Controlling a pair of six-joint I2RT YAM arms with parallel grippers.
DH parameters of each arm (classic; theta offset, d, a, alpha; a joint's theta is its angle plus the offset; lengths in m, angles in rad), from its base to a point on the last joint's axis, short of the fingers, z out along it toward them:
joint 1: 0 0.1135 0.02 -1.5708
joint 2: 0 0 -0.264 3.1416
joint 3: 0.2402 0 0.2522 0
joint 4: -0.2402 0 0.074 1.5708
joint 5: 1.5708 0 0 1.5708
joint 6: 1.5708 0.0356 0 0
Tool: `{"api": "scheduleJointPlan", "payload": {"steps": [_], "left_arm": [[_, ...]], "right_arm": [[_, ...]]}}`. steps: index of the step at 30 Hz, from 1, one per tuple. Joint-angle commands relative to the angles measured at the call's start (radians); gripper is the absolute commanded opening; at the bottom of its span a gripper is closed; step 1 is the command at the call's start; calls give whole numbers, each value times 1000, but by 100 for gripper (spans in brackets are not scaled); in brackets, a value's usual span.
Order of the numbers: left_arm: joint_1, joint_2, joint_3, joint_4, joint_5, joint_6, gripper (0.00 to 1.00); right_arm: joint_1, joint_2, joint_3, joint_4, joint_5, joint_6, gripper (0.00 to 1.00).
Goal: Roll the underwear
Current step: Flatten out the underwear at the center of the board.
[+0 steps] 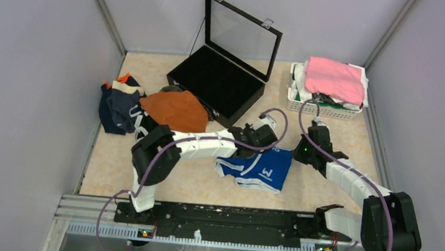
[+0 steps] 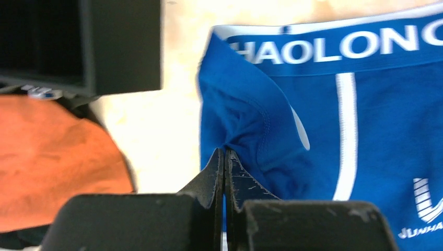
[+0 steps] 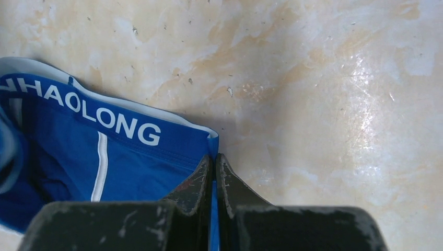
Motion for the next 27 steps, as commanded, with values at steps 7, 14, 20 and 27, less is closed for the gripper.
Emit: {"api": "scheduleJointPlan", "payload": {"steps": [7, 14, 20, 27], "left_arm": [[182, -327, -224, 63, 65, -84, 0], [238, -458, -335, 51, 93, -89, 0], [243, -518, -421, 25, 155, -122, 0], [243, -652, -532, -23, 240, -215, 0]], "right_arm": [[-2, 12, 94, -36, -89, -111, 0], [6, 57, 145, -24, -125, -132, 0], [8, 173, 255, -69, -122, -210, 0], [36, 263, 348, -86, -126, -237, 0]]}}
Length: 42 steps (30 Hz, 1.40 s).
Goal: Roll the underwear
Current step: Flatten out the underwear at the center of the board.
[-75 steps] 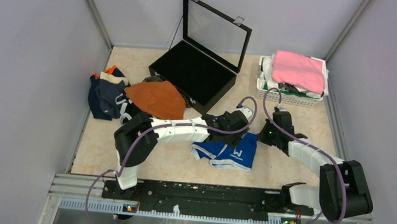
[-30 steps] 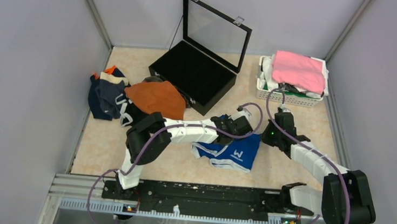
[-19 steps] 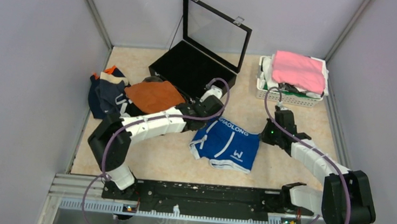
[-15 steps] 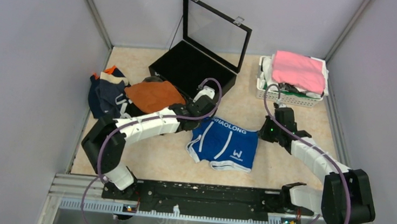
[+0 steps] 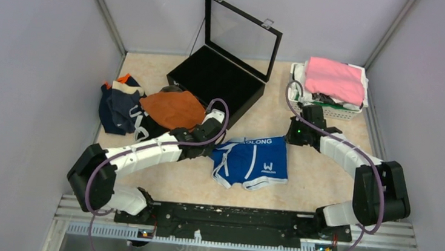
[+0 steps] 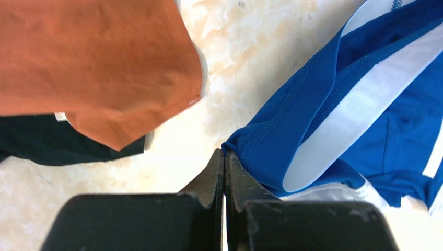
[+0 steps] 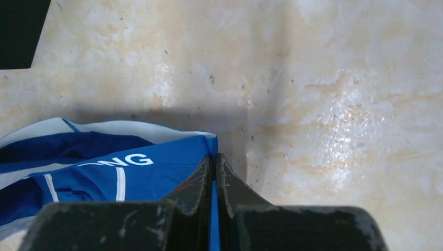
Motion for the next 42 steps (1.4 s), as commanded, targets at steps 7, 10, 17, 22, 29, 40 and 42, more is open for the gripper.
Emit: {"api": "scheduleJointPlan", "payload": {"steps": [7, 10, 17, 22, 29, 40, 42], "left_arm": [[-40, -179, -166, 30, 237, -198, 0], [-44, -180, -169, 46, 230, -206, 0], [-15, -73, -32, 56, -32, -109, 2], [26, 38, 70, 96, -164, -5, 7], [86, 164, 114, 171, -267, 84, 33], [110, 121, 79, 154, -179, 8, 71], [110, 106, 79, 190, -115, 21, 74]], "right_arm": [[45, 69, 123, -51, -1, -76, 0], [47, 58, 120, -64, 0, -89, 0], [51, 46, 117, -85, -15, -96, 0], [64, 22, 92, -85, -27, -77, 0], [68, -15, 15, -28, -52, -31, 0], [69, -99, -40, 8, 3, 9, 20], [68, -100, -44, 10, -2, 15, 25]]}}
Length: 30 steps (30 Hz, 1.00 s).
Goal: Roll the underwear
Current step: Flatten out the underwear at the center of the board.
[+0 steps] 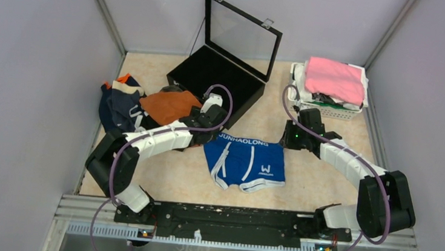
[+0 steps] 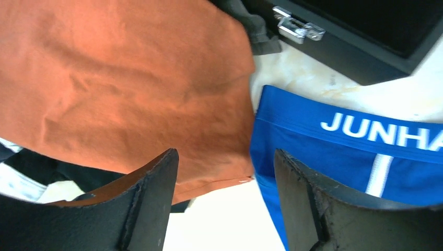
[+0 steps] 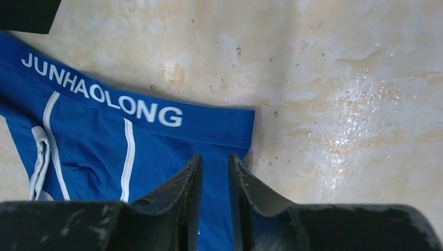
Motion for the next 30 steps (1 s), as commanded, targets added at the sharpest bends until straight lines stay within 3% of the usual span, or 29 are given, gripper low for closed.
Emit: {"api": "scheduleJointPlan", "payload": {"steps": [1, 8, 10, 30], "left_arm": [[2, -72, -2, 103, 124, 6, 75], [93, -1, 82, 142, 302, 30, 76], [113, 9, 81, 147, 330, 29, 76], [194, 8, 29, 181, 439, 11, 76]], "right_arm": [[8, -36, -19, 45, 13, 27, 27], [6, -56, -40, 31, 69, 41, 51], [4, -50, -44, 23, 65, 33, 53], [-62, 124, -63, 116, -105, 29, 48]]}}
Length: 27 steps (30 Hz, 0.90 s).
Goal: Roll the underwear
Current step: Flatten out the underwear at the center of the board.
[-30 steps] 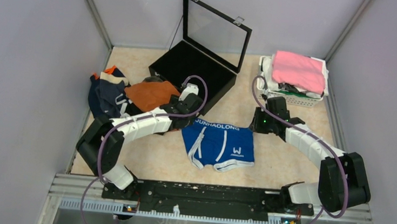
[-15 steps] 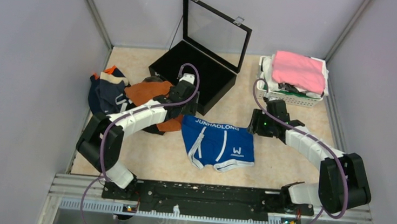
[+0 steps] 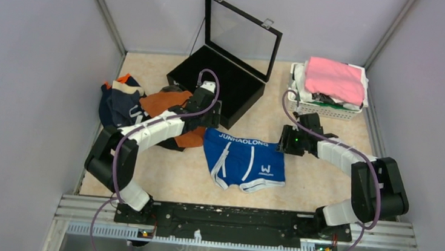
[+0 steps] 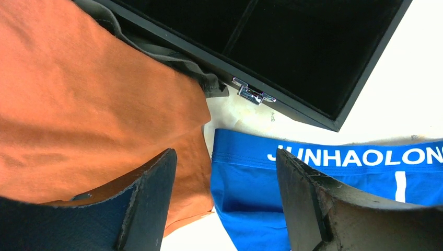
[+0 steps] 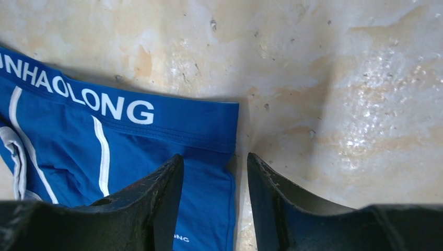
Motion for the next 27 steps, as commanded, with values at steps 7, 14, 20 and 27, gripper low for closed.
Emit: {"api": "scheduleJointPlan", "payload": {"steps": [7, 14, 20, 27], "left_arm": [[14, 22, -13, 42, 30, -6, 76], [14, 34, -24, 36, 54, -7, 75], [14, 37, -46, 36, 101, -9, 75], [15, 74, -53, 93, 159, -3, 75]], "right_arm": [[-26, 73, -19, 112, -25, 14, 39], [-28, 42, -35, 98, 61, 27, 19], [-34, -31, -43, 53, 150, 46, 0], [-36, -82, -31, 3, 170, 35, 0]]}}
